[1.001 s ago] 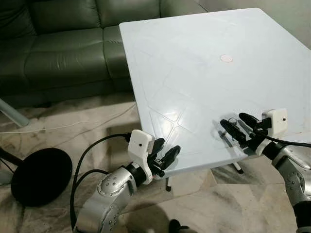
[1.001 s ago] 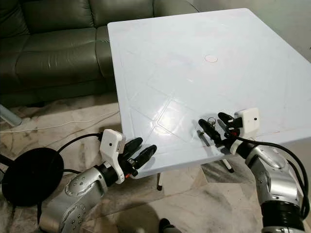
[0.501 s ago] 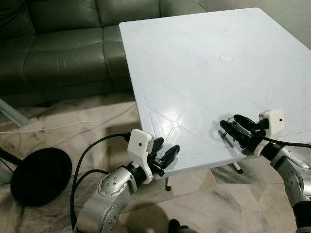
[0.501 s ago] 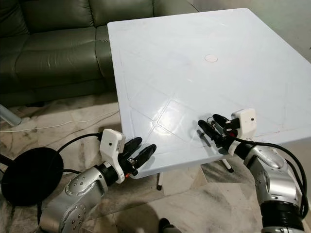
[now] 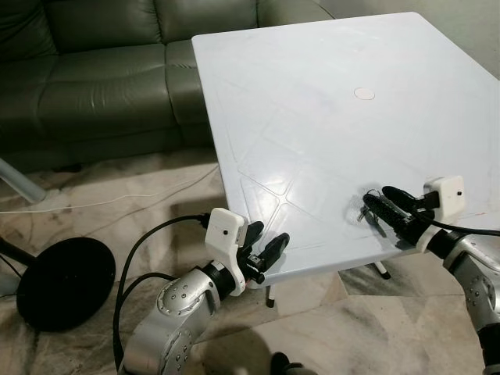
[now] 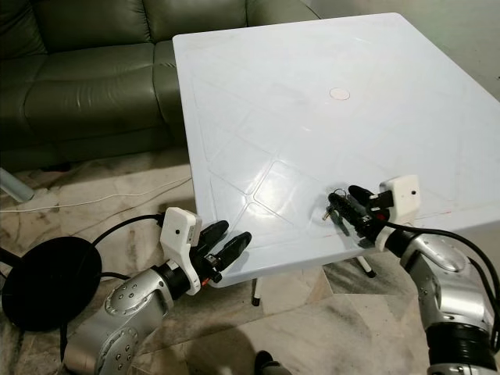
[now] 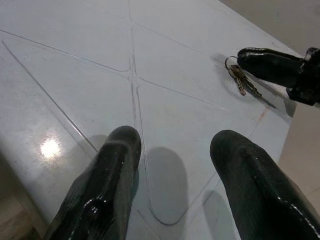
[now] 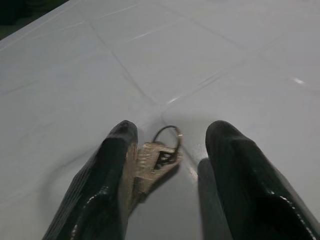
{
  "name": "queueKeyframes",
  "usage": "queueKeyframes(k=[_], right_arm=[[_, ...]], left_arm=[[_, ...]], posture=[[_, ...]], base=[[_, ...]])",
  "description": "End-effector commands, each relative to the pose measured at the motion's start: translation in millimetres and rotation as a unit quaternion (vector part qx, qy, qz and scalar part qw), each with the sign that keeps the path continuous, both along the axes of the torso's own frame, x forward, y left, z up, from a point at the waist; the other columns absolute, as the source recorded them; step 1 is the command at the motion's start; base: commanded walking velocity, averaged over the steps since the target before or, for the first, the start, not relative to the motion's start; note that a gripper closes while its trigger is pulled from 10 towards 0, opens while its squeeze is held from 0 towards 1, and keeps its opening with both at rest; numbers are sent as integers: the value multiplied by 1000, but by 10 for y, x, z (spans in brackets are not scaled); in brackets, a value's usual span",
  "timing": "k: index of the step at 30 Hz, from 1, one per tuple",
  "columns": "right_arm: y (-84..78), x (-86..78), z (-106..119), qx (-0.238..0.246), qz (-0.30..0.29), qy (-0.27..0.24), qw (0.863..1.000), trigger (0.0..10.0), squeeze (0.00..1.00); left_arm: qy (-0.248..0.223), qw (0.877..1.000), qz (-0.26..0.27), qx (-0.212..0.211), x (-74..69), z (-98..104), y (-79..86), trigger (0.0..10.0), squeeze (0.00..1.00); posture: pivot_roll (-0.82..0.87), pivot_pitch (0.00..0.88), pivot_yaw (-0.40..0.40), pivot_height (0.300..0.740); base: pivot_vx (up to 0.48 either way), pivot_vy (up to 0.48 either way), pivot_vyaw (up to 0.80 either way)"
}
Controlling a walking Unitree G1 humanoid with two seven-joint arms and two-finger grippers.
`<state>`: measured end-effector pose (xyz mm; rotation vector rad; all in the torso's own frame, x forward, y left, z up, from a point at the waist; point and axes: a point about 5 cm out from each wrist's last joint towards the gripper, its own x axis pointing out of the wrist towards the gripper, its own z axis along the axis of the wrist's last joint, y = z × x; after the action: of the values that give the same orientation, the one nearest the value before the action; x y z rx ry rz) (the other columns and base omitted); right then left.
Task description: Hang keys on a hook
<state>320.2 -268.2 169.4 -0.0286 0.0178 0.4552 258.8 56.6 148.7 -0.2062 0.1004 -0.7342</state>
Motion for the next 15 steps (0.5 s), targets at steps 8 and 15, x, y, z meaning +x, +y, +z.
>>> queueKeyframes(k=[8,15], right_arm=[[-44,-14,11,0,3,2,1000,10000,0],[-22,1,-8,13,3,10,1000,10000,0]], left_arm=[[-2,1000,-1,-5,-14,31,-14,10000,0],[-2,1000,1,-5,-11,32,-8,10000,0]], posture=[[39,260,17,740],[41,258,15,740]], base=[[0,0,0],[0,0,0]])
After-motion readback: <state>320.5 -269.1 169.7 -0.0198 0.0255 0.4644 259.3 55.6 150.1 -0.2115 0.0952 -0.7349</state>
